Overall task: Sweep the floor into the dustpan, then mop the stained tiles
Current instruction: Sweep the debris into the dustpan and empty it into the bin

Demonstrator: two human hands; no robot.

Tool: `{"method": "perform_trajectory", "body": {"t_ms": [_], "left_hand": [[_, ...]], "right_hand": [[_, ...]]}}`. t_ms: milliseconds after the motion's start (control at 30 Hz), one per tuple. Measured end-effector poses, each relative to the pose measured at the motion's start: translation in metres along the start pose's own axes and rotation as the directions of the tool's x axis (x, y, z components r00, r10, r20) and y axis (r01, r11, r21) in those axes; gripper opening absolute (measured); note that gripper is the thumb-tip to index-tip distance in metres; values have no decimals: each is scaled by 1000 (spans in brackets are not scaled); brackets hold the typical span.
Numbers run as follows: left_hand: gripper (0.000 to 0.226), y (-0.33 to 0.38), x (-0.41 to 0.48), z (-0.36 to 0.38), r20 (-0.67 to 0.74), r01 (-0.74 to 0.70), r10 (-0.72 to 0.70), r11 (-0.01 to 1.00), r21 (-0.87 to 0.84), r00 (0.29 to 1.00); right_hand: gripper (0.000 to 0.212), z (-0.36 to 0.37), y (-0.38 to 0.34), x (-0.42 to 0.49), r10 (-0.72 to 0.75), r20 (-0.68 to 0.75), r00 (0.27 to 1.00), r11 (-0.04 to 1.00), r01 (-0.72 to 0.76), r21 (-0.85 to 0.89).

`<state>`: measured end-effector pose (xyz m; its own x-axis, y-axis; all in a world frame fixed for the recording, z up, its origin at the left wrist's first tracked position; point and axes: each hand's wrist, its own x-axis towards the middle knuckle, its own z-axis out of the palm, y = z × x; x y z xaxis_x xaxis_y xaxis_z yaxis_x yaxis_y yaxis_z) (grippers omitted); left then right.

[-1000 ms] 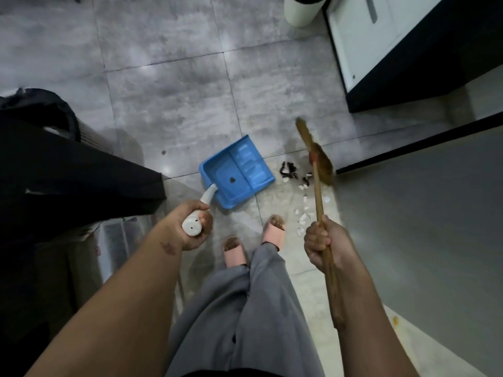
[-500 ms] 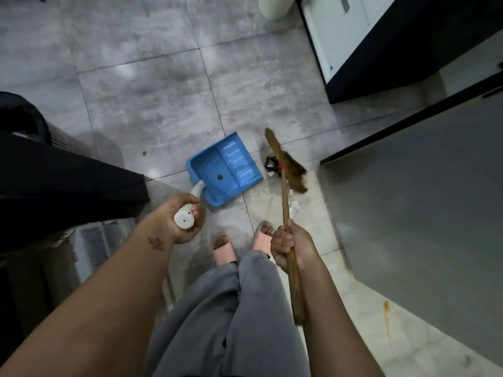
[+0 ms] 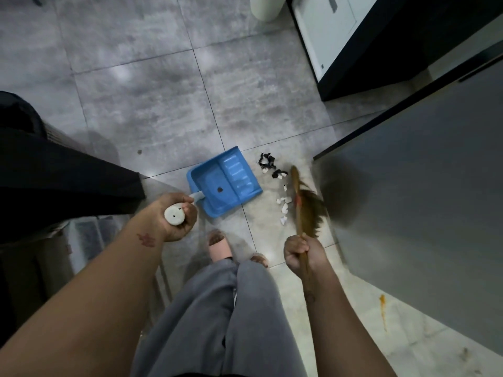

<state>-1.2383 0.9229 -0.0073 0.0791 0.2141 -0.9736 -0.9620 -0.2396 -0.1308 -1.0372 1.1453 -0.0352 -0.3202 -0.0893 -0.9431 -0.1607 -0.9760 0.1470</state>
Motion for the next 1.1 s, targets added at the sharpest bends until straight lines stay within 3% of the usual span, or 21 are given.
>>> {"method": "perform_trajectory", "body": {"t_ms": [133, 300, 400, 567, 733, 967, 1100], "left_hand": [[7, -9, 0, -8, 2, 15, -15, 1000, 17, 1000], [7, -33, 1, -16, 5, -9, 9, 1000, -17, 1000], [12, -53, 1, -22, 16, -14, 15, 998, -64, 1000], [15, -81, 3, -28, 24, -15, 17, 996, -88, 1000], [21, -101, 8, -39, 68, 25, -20, 996, -83, 998], [25, -125, 13, -55, 65, 63, -58, 995, -77, 996], [21, -138, 10, -59, 53, 50, -46, 997, -66, 998]], "right_hand": [[41, -4, 27, -19, 31, 117, 993, 999, -32, 12], [43, -3, 30, -65, 43, 127, 991, 980, -17, -200], [43, -5, 15, -78, -19, 93, 995, 952, 47, -301], [43, -30, -24, -53, -132, -35, 991, 940, 114, -323], [43, -68, -27, -14, -74, -160, 984, 932, 12, -362], [48, -85, 0, -28, 39, 37, 999, 975, -30, -218], [44, -94, -3, -64, 27, 111, 993, 969, 1, -248]]}}
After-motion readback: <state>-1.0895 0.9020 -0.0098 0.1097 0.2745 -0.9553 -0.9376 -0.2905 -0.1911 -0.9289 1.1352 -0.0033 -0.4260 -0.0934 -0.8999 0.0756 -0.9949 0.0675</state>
